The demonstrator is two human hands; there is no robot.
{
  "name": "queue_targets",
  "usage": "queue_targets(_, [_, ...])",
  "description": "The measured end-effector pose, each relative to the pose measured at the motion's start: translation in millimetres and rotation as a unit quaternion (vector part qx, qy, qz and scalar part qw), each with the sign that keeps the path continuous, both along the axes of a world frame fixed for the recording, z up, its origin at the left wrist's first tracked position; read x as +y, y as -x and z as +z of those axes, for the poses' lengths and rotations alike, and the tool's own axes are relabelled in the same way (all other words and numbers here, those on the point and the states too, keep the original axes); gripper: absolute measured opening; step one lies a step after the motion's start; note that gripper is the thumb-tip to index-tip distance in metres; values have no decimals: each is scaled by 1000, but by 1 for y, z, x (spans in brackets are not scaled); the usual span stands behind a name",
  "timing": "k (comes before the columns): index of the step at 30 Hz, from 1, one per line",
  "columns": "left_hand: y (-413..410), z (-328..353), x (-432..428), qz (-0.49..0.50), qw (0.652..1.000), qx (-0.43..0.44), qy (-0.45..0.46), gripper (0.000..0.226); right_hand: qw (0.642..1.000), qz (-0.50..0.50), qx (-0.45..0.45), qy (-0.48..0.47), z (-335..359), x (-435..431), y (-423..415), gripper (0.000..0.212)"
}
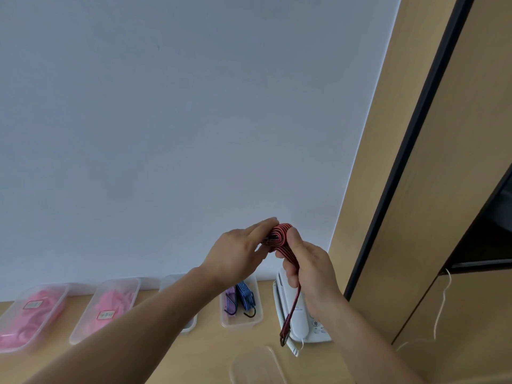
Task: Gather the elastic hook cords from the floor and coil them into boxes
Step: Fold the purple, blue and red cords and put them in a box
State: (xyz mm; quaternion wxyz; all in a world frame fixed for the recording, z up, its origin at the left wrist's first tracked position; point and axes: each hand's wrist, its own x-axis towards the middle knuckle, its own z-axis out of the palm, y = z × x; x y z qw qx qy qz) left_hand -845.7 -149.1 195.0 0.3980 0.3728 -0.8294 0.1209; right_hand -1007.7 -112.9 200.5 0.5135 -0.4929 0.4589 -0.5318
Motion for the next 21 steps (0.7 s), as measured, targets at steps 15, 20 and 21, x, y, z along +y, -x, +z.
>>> queue_targets(15, [-2,-9,-18,-73,895,272,-346,64,999,-26,-38,-25,-1,-14,1,39])
queue_targets(20, [4,17,-20,-155,678,390,-603,48,1000,-6,3,17,-9,-18,2,38])
queue_targets(21, [4,18,-19,-162,689,390,-589,44,1000,4,9,22,-10,-19,2,38])
